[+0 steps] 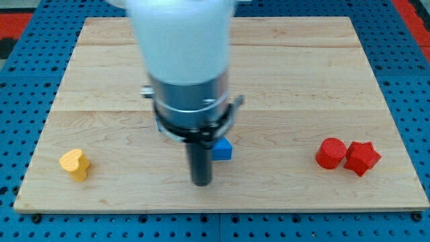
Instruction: Slightly push the blue triangle below right to the yellow hexagon
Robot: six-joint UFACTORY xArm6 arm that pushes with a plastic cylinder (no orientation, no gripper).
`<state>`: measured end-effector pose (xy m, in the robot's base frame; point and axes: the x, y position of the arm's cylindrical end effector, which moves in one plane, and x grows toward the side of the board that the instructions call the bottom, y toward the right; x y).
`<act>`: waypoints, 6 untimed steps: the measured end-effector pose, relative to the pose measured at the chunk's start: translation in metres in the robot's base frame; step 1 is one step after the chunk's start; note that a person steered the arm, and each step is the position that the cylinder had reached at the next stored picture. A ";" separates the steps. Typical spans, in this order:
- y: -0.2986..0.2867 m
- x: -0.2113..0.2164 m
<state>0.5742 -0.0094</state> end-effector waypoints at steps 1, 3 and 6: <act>-0.011 -0.054; -0.032 0.043; -0.279 0.023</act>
